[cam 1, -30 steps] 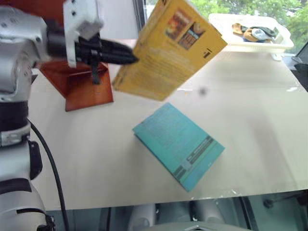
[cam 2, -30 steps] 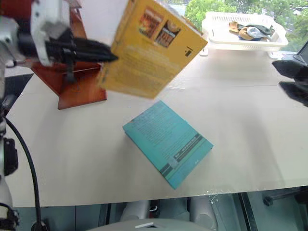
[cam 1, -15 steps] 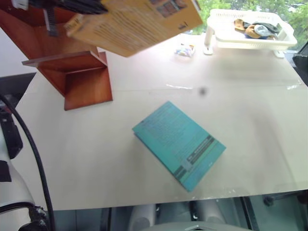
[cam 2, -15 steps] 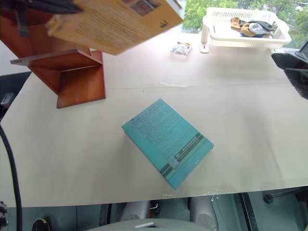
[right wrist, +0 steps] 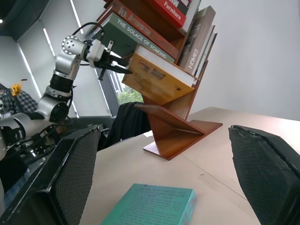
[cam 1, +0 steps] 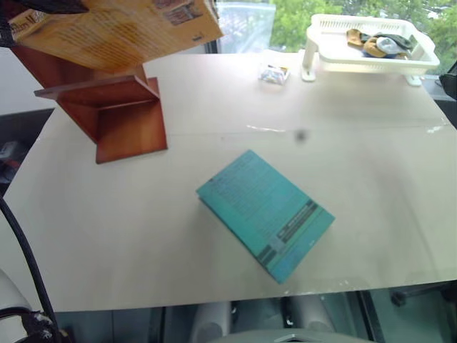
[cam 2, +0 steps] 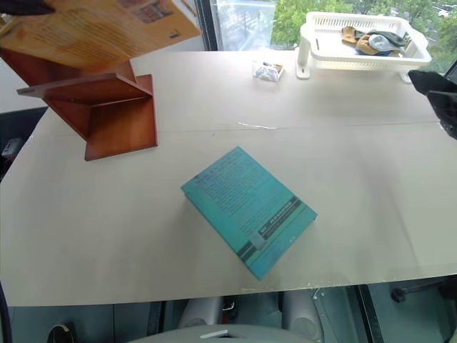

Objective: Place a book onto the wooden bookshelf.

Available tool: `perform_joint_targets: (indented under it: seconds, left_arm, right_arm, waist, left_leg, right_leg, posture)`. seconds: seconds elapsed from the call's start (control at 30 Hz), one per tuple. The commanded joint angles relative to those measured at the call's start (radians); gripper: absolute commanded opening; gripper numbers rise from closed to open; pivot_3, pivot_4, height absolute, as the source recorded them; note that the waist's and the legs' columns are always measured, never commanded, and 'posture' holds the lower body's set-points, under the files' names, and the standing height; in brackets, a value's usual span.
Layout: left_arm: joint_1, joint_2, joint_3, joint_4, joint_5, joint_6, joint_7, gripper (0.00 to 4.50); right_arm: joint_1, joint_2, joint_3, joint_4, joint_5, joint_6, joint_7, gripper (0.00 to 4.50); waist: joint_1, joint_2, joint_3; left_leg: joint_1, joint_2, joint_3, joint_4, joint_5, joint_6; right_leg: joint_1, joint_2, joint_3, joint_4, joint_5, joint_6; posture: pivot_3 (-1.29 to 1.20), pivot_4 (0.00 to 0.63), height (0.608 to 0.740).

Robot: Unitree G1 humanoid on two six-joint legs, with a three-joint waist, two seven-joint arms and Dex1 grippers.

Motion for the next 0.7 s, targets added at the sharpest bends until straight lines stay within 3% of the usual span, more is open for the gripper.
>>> perform_joint_targets:
  seconds: [0.03,0.2,0.33,0.7]
  left_arm:
    - [-0.006,0.008,0.025,-0.025,0.020,-0.007,0.000,0.01]
    - [0.041,0.070,0.015,-0.041,0.035,0.016,-0.060,0.01]
    - [0.039,0.093,0.006,0.022,0.134,-0.023,-0.018,0.01]
    - [0.147,0.080,0.019,0.010,0.179,-0.026,0.005,0.01]
  right_arm:
    - [-0.032,-0.016,-0.006,0.003,0.011,-0.025,0.063,4.50]
    - [-0.034,-0.018,-0.001,0.008,0.015,-0.032,0.063,4.50]
    - [-0.034,-0.015,0.006,0.003,0.013,-0.035,0.063,4.50]
    - [-0.044,-0.007,0.007,0.002,0.000,-0.051,0.063,4.50]
  waist:
    - [0.000,0.000,0.000]
    - [-0.002,0.000,0.000]
    - [-0.004,0.000,0.000]
    - [-0.007,0.000,0.000]
  left_leg:
    - [0.000,0.000,0.000,0.001,0.000,0.000]
    - [0.000,0.000,0.000,0.003,0.000,0.001]
    - [0.000,0.001,0.001,0.003,0.000,0.001]
    - [0.001,0.001,0.002,0.004,0.000,0.001]
  right_leg:
    - [0.000,0.000,0.000,0.001,0.000,0.000]
    - [-0.001,0.000,0.000,0.005,0.000,0.000]
    - [-0.001,0.000,0.001,0.005,0.000,0.000]
    - [-0.001,0.000,0.002,0.006,0.000,0.000]
  posture:
    - [0.00,0.150,0.740]
    - [0.00,0.150,0.740]
    - [0.00,0.150,0.740]
    - [0.00,0.150,0.740]
